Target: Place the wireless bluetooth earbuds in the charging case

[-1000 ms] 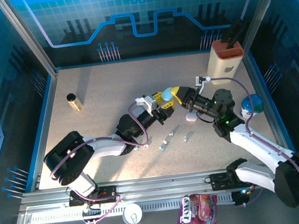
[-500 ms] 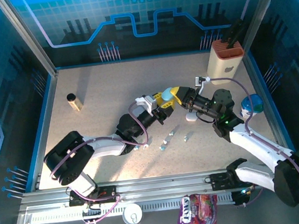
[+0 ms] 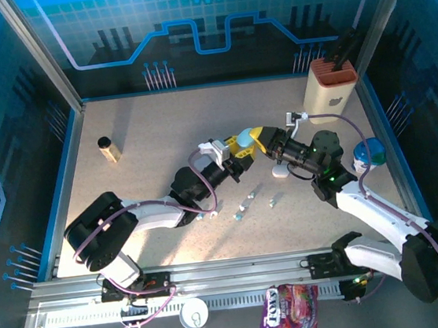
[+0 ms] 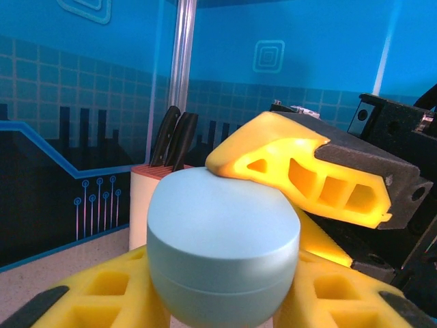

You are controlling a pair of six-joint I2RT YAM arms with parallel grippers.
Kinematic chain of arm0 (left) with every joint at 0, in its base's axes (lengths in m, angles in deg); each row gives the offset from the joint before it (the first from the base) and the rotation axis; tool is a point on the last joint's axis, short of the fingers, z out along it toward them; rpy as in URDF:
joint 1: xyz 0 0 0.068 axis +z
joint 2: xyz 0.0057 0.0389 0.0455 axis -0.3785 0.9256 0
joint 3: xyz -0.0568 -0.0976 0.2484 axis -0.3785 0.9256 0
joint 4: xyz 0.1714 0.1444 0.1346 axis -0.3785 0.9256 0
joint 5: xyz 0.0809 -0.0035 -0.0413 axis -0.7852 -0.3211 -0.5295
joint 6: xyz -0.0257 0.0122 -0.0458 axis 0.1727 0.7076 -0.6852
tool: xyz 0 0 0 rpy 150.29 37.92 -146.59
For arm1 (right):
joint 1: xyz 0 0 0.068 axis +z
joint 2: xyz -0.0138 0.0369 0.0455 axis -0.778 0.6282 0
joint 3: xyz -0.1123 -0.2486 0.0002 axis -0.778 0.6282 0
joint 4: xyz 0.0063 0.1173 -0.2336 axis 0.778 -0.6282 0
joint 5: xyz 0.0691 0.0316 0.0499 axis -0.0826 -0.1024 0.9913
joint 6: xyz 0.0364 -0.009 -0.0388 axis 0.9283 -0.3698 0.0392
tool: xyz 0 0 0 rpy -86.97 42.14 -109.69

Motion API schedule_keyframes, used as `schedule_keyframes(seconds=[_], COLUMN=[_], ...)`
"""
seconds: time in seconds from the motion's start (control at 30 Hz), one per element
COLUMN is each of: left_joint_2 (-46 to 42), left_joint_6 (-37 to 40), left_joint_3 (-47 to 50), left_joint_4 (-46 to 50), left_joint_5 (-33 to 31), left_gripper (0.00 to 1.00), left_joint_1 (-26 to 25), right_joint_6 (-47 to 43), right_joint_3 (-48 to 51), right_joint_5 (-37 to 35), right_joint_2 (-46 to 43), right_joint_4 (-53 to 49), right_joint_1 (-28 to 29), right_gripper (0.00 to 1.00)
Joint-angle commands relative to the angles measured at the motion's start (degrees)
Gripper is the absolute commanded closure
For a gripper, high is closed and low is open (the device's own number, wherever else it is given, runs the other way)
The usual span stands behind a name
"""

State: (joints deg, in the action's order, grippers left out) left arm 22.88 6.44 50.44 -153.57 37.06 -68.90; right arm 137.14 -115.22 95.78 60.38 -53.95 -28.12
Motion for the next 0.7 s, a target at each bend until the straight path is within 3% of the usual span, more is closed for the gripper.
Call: schedule_keyframes(seconds=[0.0,0.17,0.4,0.67], left_joint_2=[-0.49,-0.55,-1.08,-1.62], left_joint_6=[0.44,1.42,1.31,-1.01], left_joint_3=[-1.24,-0.39,2.38,5.11], left_joint_4=[-3.27,-3.3,-3.28,-3.24], left_joint_5=[2.42,2.88,3.18,9.86], left_gripper=[0.7,0.71,0.69,0.69], left_joint_1=[-0.46,-0.47,0.44,2.97], right_joint_6=[-0.72,-1.39,-3.02,-11.03], right_joint_3=[1.11,0.93,0.4,-0.56], right_joint_5=[0.7,0.27,-0.05,0.87], right_joint_2=[0.93,0.42,-1.48,-6.01], right_joint_4=[-1.74,-2.58,-4.55,-12.83], right_joint_1=[0.48,0.43,-1.05,-6.1], right_gripper=[1.0,0.92,0.54,0.29])
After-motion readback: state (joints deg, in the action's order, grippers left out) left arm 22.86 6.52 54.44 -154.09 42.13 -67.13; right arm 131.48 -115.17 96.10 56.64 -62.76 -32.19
